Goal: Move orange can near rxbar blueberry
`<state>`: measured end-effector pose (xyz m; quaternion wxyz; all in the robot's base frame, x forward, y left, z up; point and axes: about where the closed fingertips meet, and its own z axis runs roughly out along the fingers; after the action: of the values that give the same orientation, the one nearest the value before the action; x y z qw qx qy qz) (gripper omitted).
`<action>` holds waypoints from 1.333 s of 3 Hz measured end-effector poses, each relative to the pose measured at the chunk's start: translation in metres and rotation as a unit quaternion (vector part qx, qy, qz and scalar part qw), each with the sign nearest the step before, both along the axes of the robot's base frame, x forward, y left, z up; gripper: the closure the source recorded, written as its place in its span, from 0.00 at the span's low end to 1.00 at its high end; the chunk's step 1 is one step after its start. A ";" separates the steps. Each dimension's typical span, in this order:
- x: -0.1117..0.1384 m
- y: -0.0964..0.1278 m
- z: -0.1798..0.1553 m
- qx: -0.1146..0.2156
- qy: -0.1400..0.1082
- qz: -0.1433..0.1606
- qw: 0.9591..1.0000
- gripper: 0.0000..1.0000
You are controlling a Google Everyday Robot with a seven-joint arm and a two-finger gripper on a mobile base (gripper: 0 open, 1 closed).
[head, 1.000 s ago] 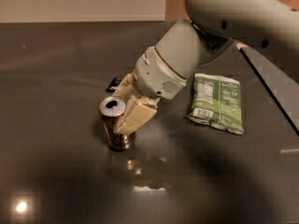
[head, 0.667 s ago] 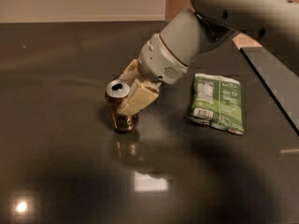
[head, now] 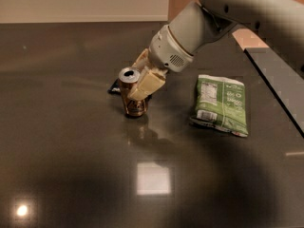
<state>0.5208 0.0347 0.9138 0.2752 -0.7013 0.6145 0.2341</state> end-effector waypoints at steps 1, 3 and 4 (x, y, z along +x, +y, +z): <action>0.012 -0.004 -0.008 -0.006 0.007 -0.011 1.000 0.93; 0.021 -0.012 -0.015 0.002 0.017 -0.026 1.000 0.52; 0.020 -0.010 -0.016 0.002 0.018 -0.024 1.000 0.28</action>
Offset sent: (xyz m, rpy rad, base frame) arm 0.0265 -0.0160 -0.0175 -0.0100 0.0546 -0.0650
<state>0.5408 0.0248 0.8979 0.2709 -0.6818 0.6353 0.2411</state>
